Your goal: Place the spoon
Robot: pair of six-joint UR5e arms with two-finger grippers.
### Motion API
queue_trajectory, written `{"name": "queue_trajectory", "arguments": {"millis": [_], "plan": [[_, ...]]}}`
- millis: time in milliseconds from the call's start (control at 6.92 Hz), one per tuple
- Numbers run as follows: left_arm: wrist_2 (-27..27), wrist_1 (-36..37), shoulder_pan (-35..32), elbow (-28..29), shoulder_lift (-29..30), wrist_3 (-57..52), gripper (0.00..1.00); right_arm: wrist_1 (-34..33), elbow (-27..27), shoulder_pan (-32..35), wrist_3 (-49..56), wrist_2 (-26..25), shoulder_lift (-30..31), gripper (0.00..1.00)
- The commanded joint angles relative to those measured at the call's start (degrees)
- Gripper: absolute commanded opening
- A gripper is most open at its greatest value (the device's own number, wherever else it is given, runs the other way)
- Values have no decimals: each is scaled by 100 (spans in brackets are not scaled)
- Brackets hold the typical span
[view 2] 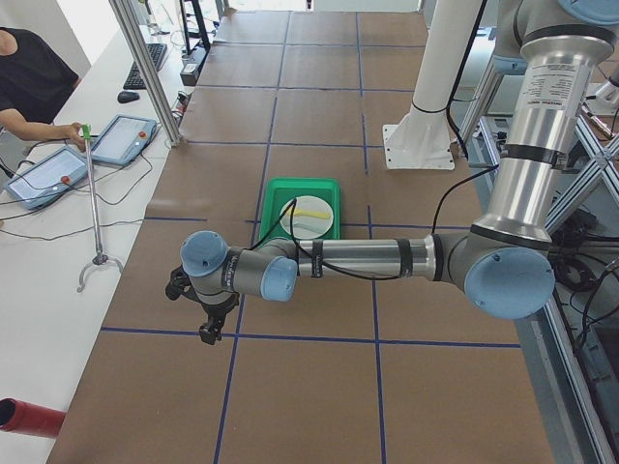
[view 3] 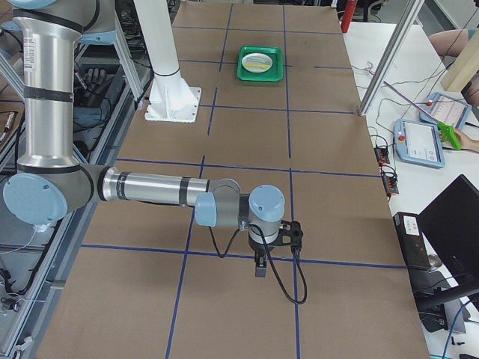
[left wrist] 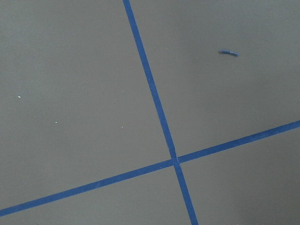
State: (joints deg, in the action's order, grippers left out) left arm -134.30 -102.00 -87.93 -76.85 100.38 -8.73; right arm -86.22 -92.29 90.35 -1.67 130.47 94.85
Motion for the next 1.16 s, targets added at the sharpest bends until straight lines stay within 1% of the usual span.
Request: {"name": "queue_trajectory", "arguments": {"millis": [0, 145, 289, 434, 578, 723, 867, 1012], "plan": [[9, 74, -22, 73, -1, 20, 100, 0, 0, 0, 0, 5, 7, 100], [18, 188, -66, 48, -27, 12, 100, 0, 0, 0, 0, 5, 8, 100], [244, 137, -58, 48, -157, 3, 100, 0, 0, 0, 0, -4, -1, 100], [264, 84, -92, -74, -359, 3, 100, 0, -9, 0, 0, 5, 7, 100], [299, 58, -93, -84, -387, 246, 100, 0, 0, 0, 0, -4, -1, 100], [281, -56, -66, -206, -344, 736, 100, 0, 0, 0, 0, 5, 7, 100], [255, -283, -23, -407, -291, 1455, 100, 0, 0, 0, 0, 5, -1, 100], [-119, -921, 65, -688, -334, 1749, 100, 0, 0, 0, 0, 5, 7, 100]]}}
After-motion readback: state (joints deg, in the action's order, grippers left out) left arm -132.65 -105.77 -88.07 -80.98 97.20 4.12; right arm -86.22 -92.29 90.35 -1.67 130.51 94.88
